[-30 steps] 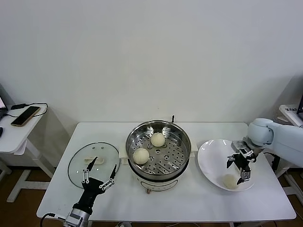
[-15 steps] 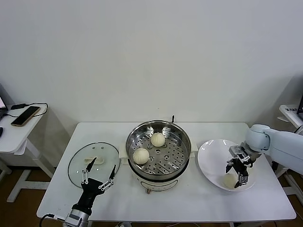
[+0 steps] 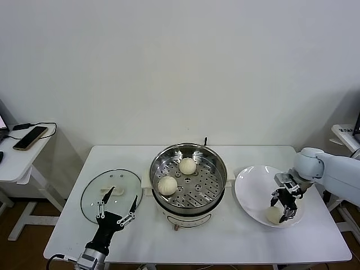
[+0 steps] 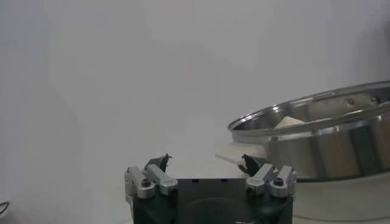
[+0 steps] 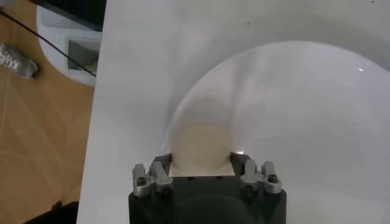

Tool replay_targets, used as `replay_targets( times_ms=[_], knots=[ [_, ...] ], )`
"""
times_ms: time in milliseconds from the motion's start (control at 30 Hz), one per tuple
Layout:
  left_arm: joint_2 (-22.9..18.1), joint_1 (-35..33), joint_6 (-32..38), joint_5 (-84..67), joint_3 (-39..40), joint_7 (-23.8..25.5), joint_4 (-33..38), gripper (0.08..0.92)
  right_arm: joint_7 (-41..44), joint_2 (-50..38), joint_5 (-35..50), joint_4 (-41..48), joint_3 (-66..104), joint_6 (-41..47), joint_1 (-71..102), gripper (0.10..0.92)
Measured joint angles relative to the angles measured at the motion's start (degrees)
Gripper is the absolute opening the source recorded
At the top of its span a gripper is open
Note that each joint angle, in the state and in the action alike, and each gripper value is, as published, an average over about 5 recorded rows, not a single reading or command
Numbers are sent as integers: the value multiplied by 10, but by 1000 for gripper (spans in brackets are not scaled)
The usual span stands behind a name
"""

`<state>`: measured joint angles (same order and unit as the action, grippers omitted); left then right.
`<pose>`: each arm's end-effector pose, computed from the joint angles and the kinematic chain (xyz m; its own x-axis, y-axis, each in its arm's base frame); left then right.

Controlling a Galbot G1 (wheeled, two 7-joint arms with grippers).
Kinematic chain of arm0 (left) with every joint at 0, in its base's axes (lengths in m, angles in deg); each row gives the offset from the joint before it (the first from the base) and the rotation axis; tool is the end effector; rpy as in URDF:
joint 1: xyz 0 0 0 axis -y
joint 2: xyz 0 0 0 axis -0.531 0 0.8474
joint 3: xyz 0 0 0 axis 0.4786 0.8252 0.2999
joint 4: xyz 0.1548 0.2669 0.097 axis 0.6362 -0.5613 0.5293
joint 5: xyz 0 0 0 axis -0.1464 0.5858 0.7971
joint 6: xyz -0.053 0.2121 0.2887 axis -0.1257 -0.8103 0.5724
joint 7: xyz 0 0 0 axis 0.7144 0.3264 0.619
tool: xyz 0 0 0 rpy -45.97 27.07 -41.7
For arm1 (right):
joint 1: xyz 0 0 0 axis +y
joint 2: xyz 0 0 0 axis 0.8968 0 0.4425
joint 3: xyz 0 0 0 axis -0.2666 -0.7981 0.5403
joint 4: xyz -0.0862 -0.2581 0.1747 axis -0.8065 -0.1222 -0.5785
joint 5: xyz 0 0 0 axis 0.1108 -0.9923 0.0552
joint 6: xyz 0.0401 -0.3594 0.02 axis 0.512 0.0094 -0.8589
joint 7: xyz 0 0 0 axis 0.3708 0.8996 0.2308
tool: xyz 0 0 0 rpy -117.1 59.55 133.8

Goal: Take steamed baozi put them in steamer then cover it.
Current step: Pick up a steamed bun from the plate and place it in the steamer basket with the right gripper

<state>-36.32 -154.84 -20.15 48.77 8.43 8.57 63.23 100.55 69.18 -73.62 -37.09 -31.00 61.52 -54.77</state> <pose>0.1845 0.0496 -0.3310 -0.9677 0.2481 -0.0457 0.2257 0.9324 0.2824 0.4780 -0.1795 -0.1923 0.0879 -0.0918 0.9919 -0.9844 -0.1605 0.0724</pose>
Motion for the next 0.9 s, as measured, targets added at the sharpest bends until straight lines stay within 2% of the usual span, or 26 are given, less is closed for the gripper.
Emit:
replay_targets(
  times_ms=[367,633,900],
  knots=[
    [3,2,-1,-2,4,0,5,823,33,40,22,-31,-46,-53,-156,653],
    [6,1,-1,-2,4,0,9,823,38,110,47,-71,-73,-125,-286,645],
    [6,3,-1,-3,5,-1,13,823,26,184,40,-124,-75,-198,-333,639]
  ],
)
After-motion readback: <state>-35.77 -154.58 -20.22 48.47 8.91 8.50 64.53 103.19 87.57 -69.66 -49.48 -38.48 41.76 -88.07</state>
